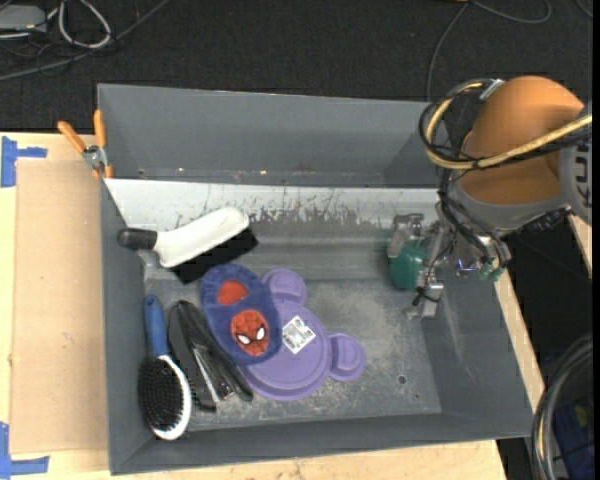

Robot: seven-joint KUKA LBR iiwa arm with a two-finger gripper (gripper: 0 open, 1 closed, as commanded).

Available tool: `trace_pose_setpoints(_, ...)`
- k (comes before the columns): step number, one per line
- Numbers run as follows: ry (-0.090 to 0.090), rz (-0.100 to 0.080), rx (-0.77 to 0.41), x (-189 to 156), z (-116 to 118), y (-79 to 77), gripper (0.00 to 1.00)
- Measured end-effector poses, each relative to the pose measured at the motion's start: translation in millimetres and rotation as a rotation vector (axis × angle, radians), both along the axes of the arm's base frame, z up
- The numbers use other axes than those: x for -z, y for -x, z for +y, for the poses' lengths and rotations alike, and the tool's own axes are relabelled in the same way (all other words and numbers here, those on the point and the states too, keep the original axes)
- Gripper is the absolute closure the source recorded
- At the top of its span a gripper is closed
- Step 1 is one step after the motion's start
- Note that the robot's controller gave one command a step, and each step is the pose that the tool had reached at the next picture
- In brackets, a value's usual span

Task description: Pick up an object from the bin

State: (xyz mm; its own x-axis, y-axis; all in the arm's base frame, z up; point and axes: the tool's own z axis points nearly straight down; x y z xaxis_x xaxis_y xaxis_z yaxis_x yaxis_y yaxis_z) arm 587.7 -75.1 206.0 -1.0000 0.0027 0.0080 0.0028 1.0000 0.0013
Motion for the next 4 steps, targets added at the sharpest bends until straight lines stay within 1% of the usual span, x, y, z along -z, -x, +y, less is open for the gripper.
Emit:
trace_pose_setpoints(1,0.001,-0.007,-0.002,-5.0,0.2,-1.2,0.00)
trace_pose_setpoints(2,0.001,-0.009,0.111,55.6,-72.7,-24.4,0.00)
trace_pose_setpoints(3,-0.027,-0.007,0.120,112.4,-127.7,-37.2,0.00)
trace_pose_setpoints(4,0.001,-0.009,0.175,78.1,-83.6,-31.7,0.00)
